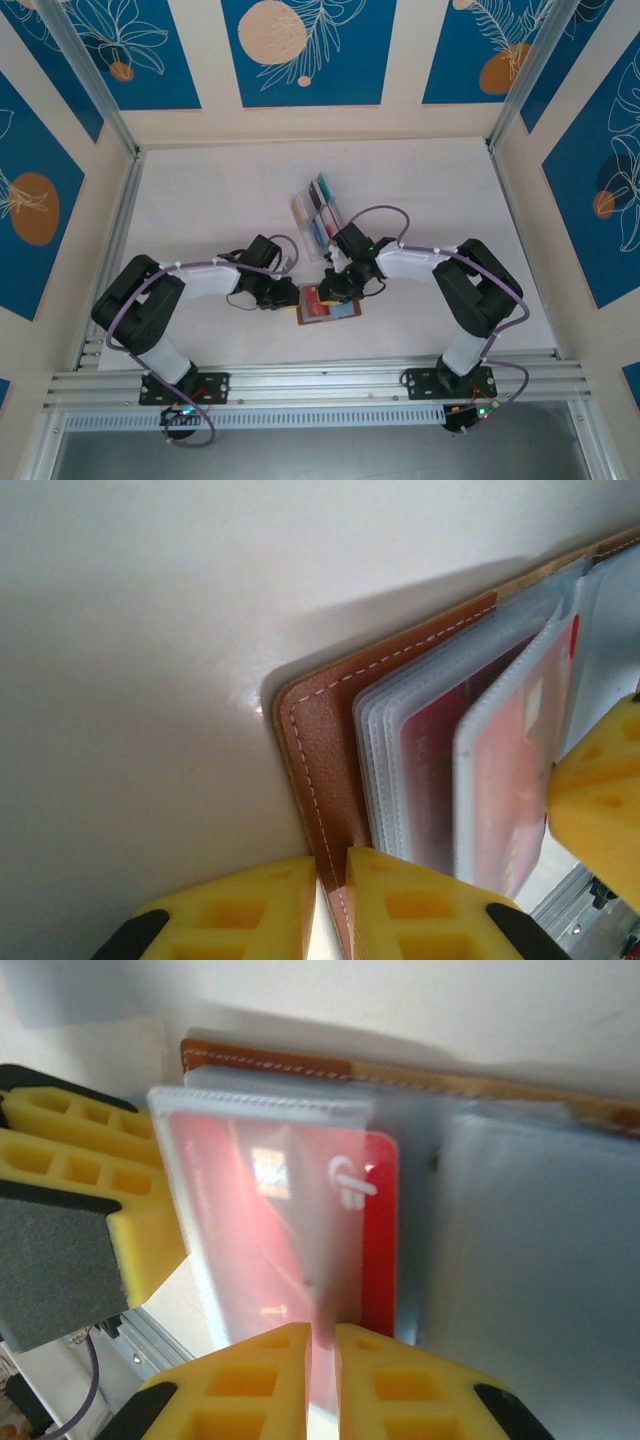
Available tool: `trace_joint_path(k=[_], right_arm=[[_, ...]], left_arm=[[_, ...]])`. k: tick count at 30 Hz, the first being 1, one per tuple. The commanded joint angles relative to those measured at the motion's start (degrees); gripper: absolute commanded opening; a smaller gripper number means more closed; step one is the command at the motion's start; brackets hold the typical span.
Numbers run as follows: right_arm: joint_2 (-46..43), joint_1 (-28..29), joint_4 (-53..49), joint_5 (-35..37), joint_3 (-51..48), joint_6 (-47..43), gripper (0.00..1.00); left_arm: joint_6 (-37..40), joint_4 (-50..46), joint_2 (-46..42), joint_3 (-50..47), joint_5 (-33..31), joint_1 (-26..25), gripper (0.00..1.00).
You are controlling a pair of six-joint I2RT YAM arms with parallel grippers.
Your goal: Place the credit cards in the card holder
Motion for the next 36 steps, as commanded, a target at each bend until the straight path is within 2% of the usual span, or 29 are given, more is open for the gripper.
trace_joint_path(k=[1,9,15,19,23,26,29,33,36], right_arm=[[0.2,1.6,0.5,-1.6,1.9,0.6,0.16],[-0.6,2.1,-2.0,0.3,2.7,-0.4,0.20],[-7.1,2.2,-9.1,7.4,3.2,-2.2,0.23],[-11.6,1.9,-17.2,17.4,4.8,-3.5,0.32],[-13.3,1.9,-24.4,28.0,6.3,-3.7,0.52],[-10.8,1.9,-27.5,33.7,6.6,-2.9,0.58],[-8.0,2.0,-27.8,36.0,6.3,-1.5,0.62],[-5.7,2.1,-25.4,35.9,5.6,-0.9,0.63],[-4.7,2.1,-25.1,37.5,5.4,-0.1,0.55]], left_arm=[[-0.5,6.7,4.1,-1.4,0.8,-2.7,0.17],[-0.7,7.0,3.9,-1.4,0.7,-2.7,0.17],[-0.9,7.4,3.6,-2.5,0.5,-2.7,0.17],[-1.0,7.6,3.6,-2.7,0.5,-2.6,0.17],[-0.9,7.7,3.7,-2.6,0.5,-2.7,0.17],[-1.0,7.8,3.8,-2.5,0.7,-2.7,0.17],[-1.0,7.6,3.8,-2.5,0.6,-2.7,0.17],[-0.9,7.1,3.3,-2.6,0.4,-2.7,0.17],[-0.9,7.0,3.2,-2.6,0.3,-2.7,0.17]])
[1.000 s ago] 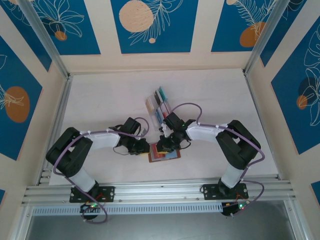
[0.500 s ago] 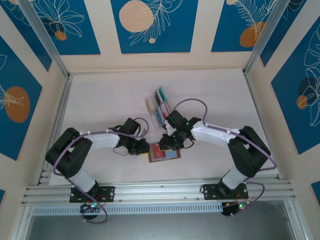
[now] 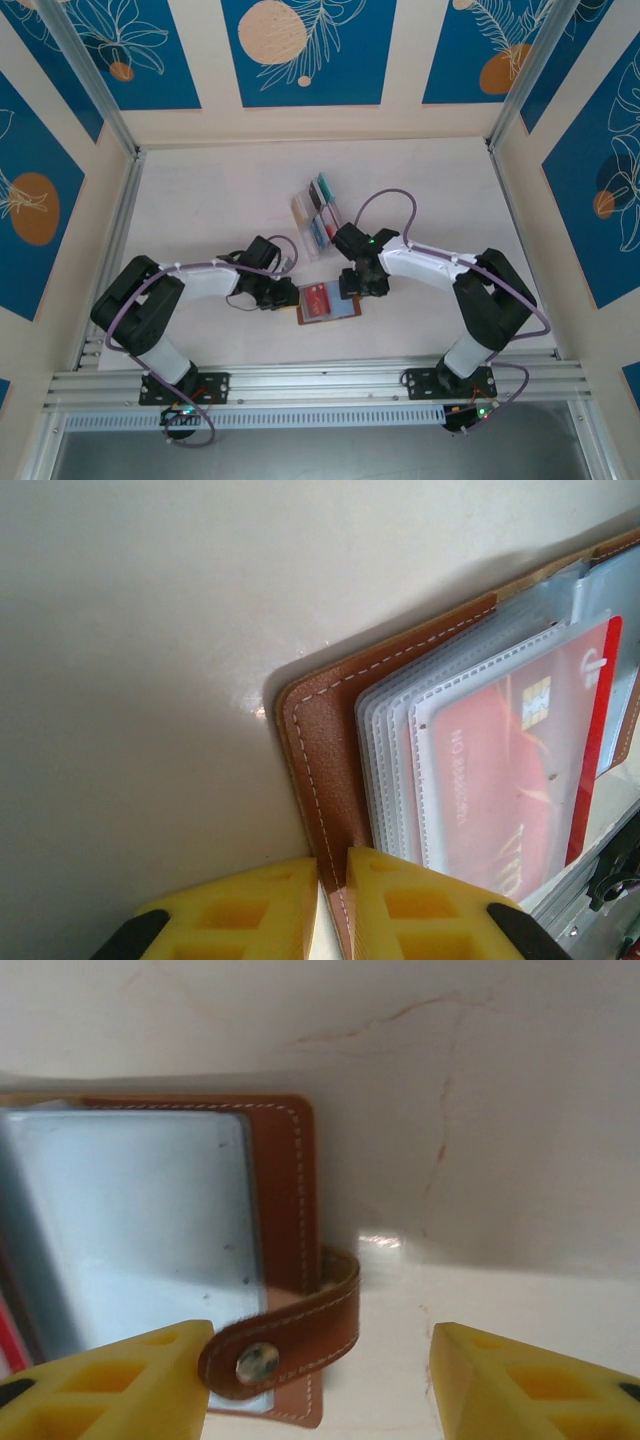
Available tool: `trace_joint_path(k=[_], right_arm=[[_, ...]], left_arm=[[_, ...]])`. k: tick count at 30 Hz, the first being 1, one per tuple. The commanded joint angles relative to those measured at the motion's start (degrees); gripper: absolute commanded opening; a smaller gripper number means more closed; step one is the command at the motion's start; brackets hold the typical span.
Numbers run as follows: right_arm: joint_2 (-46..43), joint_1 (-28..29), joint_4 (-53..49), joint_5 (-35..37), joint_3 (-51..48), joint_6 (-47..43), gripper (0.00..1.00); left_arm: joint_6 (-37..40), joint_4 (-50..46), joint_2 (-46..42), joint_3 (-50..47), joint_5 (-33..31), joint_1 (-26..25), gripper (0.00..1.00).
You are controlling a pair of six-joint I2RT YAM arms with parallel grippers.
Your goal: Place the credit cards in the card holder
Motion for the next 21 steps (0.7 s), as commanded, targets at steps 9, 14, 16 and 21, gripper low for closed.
trace_joint_path(k=[9,14,16,21], right_arm=[[-11.3,0.4,2.3,-0.4,-2.0,0.5,0.00],[-15.7,0.6,8.7,-13.7,-1.9,2.5,0.00],[-15.4,0.6,12.5,-18.9,-2.6,4.3,0.00],[-10.7,2.0,23.5,-27.6,-4.7,9.4,0.00]], left_arm=[[-0.5,5.5,4.4,-0.4,0.0,-3.4,0.17],[-2.3,7.6,6.0,1.5,0.0,-5.0,0.17],[-3.2,8.9,6.7,1.8,0.2,-5.4,0.17],[-6.1,12.8,7.9,2.0,1.0,-6.0,0.17]])
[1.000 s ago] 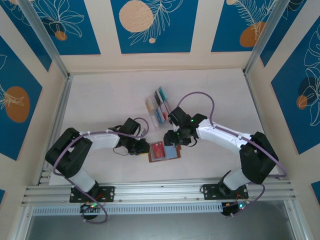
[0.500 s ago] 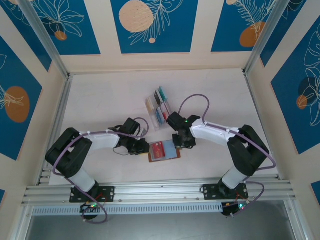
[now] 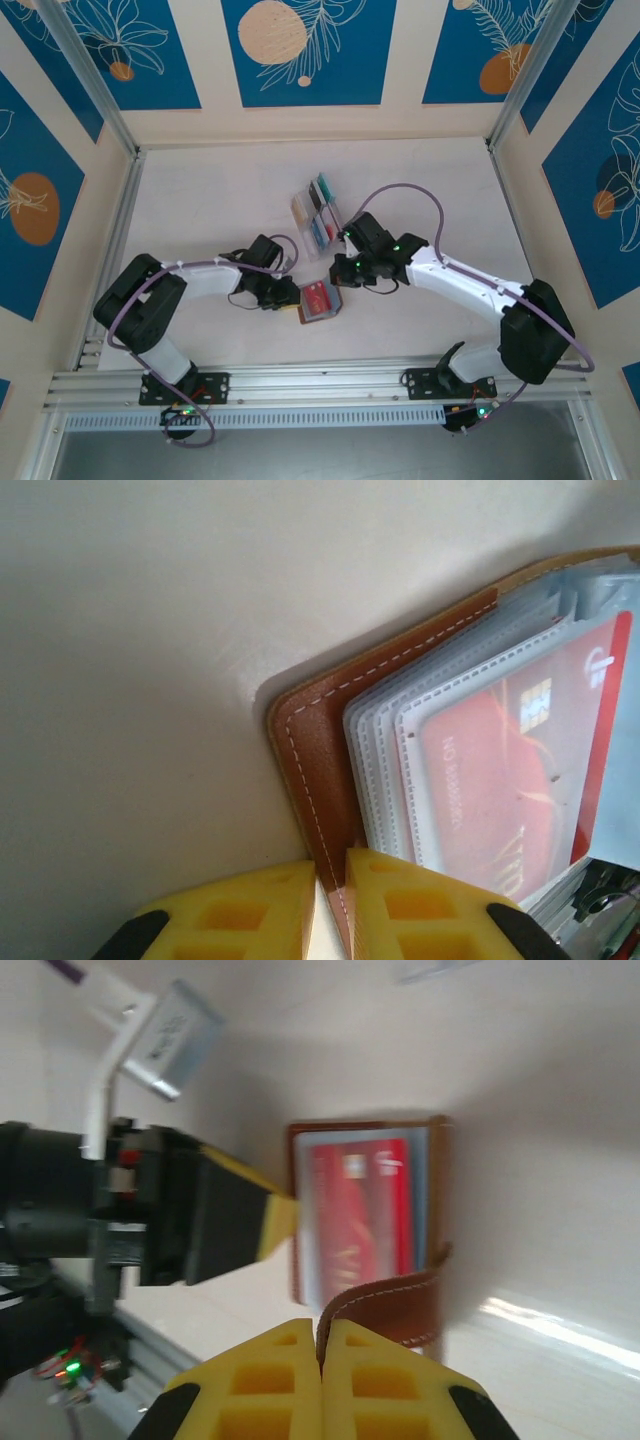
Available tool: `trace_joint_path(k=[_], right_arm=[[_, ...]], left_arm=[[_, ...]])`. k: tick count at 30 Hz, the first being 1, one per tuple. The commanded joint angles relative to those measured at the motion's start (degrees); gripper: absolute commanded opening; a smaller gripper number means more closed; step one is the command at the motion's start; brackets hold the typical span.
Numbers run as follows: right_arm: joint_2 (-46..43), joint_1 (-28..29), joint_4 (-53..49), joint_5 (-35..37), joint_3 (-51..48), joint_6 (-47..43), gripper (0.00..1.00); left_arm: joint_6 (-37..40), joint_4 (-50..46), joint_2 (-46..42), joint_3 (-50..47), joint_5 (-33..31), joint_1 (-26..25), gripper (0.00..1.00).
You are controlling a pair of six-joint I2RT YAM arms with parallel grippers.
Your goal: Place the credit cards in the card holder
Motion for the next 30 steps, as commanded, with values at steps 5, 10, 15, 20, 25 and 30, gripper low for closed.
trace_joint_path(k=[5,10,15,20,25,30], right_arm=[[7.9,2.4,18.6,-16.5,-2.6,8.7,0.00],[12.0,2.7,24.6,-18.5,-3.9,11.6,0.00],[16.0,3.2,26.4,-17.9,-4.5,12.8,0.00],[20.1,4.1,25.5,-14.7,-3.4,12.7,0.00],[23.9,5.9,23.4,-12.6,-0.2,11.3,0.06],[21.5,7.2,15.3,-8.9,4.1,6.9,0.25]], left_arm=[[-3.2,14.1,5.0,0.3,0.3,-5.5,0.17],[-5.0,14.4,1.1,-2.7,-1.1,-4.4,0.17],[-6.2,11.3,-6.8,-7.7,-5.0,-1.9,0.19],[-4.1,0.4,-15.9,-10.5,-11.1,0.6,0.20],[-2.1,-7.7,-24.9,-13.2,-13.1,5.2,0.21],[0.9,-14.4,-31.4,-12.0,-13.4,7.5,0.24]])
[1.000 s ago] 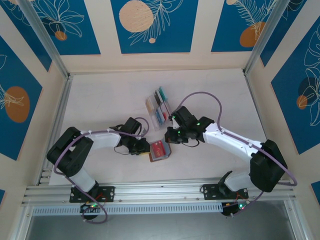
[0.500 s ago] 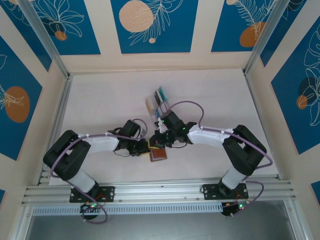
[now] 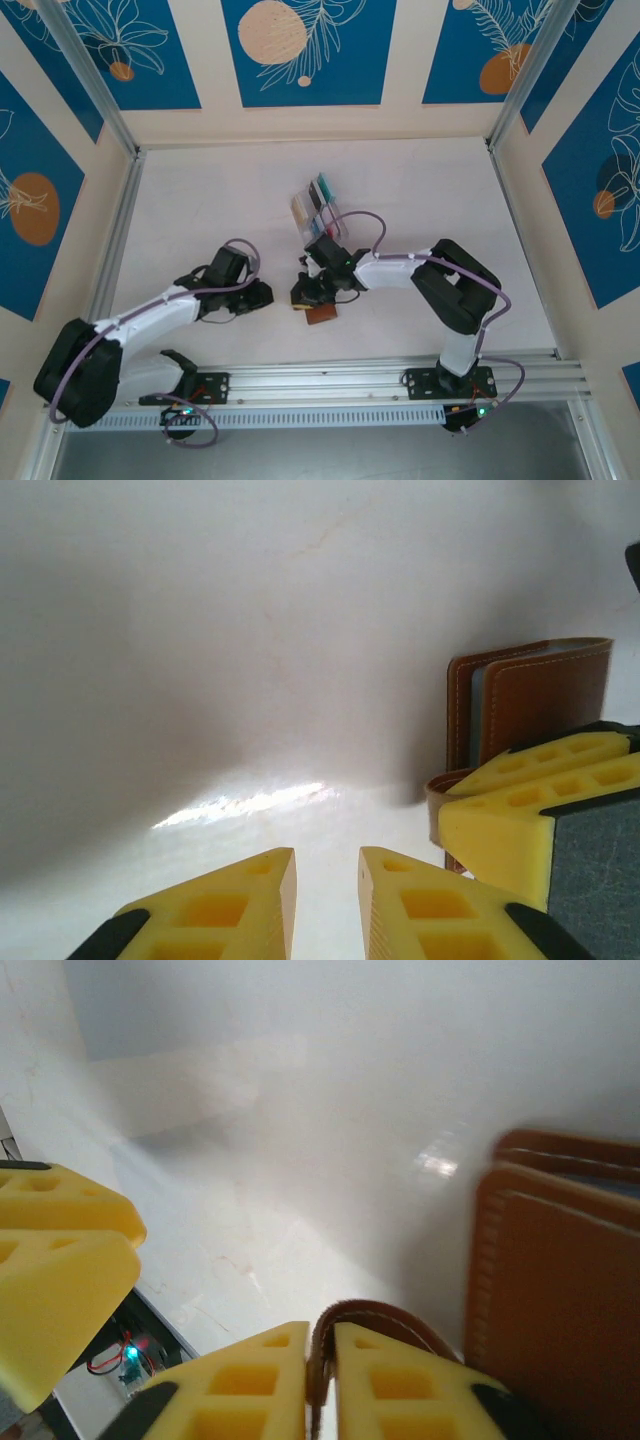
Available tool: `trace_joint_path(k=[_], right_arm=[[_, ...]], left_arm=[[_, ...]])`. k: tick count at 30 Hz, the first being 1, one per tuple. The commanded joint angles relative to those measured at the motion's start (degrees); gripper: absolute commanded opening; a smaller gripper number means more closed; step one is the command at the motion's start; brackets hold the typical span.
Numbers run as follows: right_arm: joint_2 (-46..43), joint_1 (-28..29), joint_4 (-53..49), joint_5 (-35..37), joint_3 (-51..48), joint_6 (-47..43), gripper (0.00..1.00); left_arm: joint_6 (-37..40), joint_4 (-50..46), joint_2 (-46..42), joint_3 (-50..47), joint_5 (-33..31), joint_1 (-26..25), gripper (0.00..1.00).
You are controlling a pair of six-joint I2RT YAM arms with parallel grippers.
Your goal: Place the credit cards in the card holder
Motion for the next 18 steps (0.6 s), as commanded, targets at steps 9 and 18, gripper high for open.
trace_joint_path(k=[9,18], right_arm=[[-8.2,-0.8,-31.4,1.6,15.1,-13.0,0.55],[-21.4,-8.5,-34.8,3.1,6.9,-15.4,0.45]], left_arm=[[8.0,-14.1,-4.6,7.3,0.5,2.9,0.25],[11.0,-15.0,-1.8,13.1,4.1,2.7,0.25]])
